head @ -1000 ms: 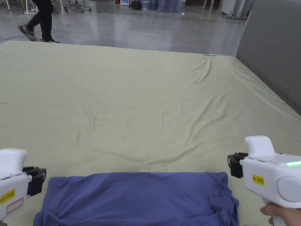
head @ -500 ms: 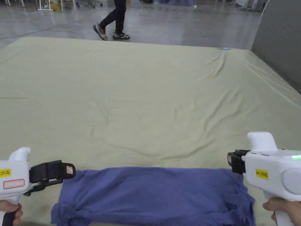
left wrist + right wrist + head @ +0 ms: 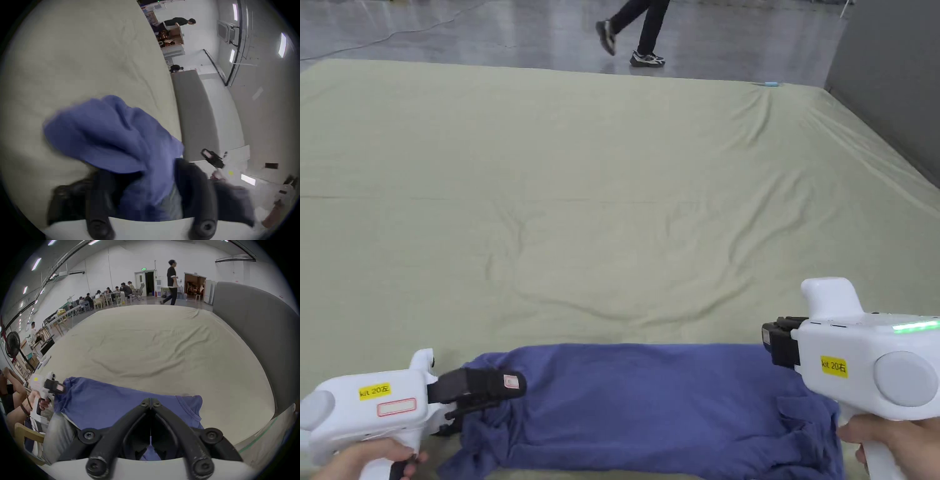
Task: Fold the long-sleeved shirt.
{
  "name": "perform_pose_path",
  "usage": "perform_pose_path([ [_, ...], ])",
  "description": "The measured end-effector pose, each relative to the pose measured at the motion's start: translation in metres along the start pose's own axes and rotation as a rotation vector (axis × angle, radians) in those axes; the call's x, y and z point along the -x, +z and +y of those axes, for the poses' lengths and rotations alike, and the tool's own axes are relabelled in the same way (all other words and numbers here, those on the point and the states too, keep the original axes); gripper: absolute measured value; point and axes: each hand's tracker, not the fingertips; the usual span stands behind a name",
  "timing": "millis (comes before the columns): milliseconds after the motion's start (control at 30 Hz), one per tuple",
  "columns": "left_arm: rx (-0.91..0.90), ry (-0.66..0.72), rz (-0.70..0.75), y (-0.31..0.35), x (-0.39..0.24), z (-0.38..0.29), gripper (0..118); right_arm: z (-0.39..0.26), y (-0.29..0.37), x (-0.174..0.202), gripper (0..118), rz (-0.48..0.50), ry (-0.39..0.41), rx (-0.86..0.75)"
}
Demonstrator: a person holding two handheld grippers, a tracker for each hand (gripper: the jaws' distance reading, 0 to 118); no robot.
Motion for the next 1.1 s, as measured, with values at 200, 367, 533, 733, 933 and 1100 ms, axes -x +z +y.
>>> perform_pose_path([
  [200, -0.032, -0.166, 0.163, 0.013, -0.015, 0.004, 4, 0.000, 0.010, -0.007, 0, -0.008, -0.007, 0.006],
  [367, -0.137, -0.131, 0.173, 0.064, -0.009, 0.024, 2, 0.000, 0.009, -0.008, 0, -0.026, -0.001, 0.012],
  [533, -0.194, -0.176, 0.229, 0.101, -0.010, 0.034, 1, 0.000, 0.007, -0.001, 0, -0.018, 0.003, 0.018],
  [733, -0.332, -0.154, 0.332, 0.164, 0.001, 0.052, 0, 0.003, -0.001, 0.007, 0, -0.004, 0.020, 0.032],
  [933, -0.361, -0.155, 0.394, 0.194, -0.009, 0.050, 0, 0.005, -0.007, 0.011, 0, 0.018, 0.025, 0.026],
  [1100, -0.320, -0.226, 0.258, 0.146, -0.058, 0.036, 0, 0.004, -0.005, 0.011, 0, 0.033, 0.028, 0.022],
])
